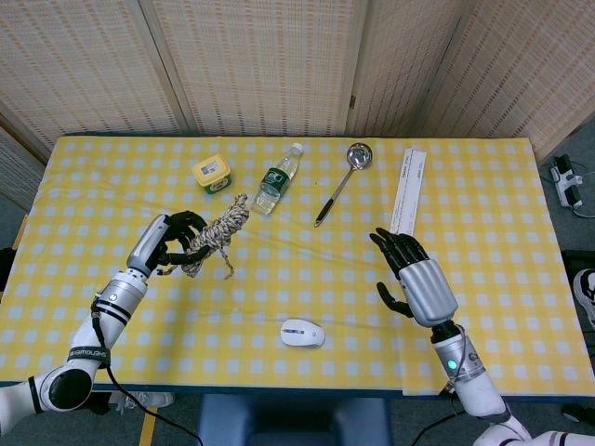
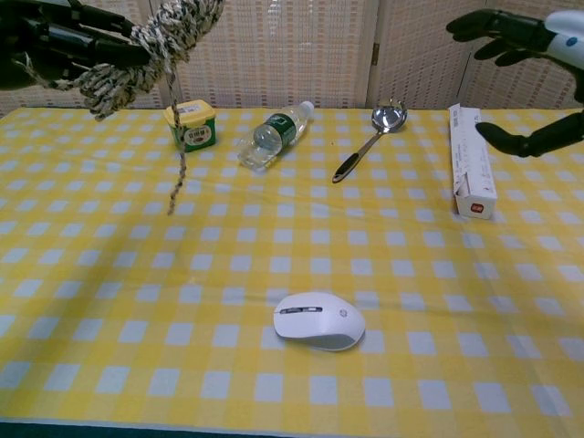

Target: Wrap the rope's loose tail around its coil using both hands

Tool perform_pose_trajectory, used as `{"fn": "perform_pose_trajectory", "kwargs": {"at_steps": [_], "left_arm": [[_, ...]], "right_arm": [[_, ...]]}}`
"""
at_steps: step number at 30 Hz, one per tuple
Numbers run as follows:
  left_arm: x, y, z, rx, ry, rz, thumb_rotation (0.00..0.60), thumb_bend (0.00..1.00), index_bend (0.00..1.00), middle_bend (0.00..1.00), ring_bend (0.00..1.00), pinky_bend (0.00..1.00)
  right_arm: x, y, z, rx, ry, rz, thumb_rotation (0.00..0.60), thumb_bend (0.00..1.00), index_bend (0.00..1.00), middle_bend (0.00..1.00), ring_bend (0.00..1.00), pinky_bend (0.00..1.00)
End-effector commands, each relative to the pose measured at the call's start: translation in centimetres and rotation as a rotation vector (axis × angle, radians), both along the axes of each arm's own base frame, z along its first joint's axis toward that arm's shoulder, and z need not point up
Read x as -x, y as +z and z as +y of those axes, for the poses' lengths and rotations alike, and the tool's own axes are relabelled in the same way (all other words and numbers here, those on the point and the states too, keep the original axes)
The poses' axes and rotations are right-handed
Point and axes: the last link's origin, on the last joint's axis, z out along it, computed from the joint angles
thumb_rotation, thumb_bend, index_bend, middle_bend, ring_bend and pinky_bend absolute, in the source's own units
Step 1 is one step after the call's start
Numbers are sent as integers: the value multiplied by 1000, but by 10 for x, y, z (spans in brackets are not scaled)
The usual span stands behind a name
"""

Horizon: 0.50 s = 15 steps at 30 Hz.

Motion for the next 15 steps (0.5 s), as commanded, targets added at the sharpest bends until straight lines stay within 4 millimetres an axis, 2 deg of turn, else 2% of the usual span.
{"fn": "perform_pose_trajectory", "kwargs": {"at_steps": [1,7,15], "left_arm": [[6,3,-3,-30,-5,33,600,680,707,692,629,631],[11,3,-8,-51,-20,62,600,680,707,691,629,629],[10,4,-14,-70,-39,55,600,679,708,691,629,624]], "right_arm": [[34,19,15,12,-76,35,600,470,0,118,129,125],[80,46,45,11,-182,58,600,470,0,63,75,124],[127,65,83,62,-284,-9,600,471,0,25,51,117]]}}
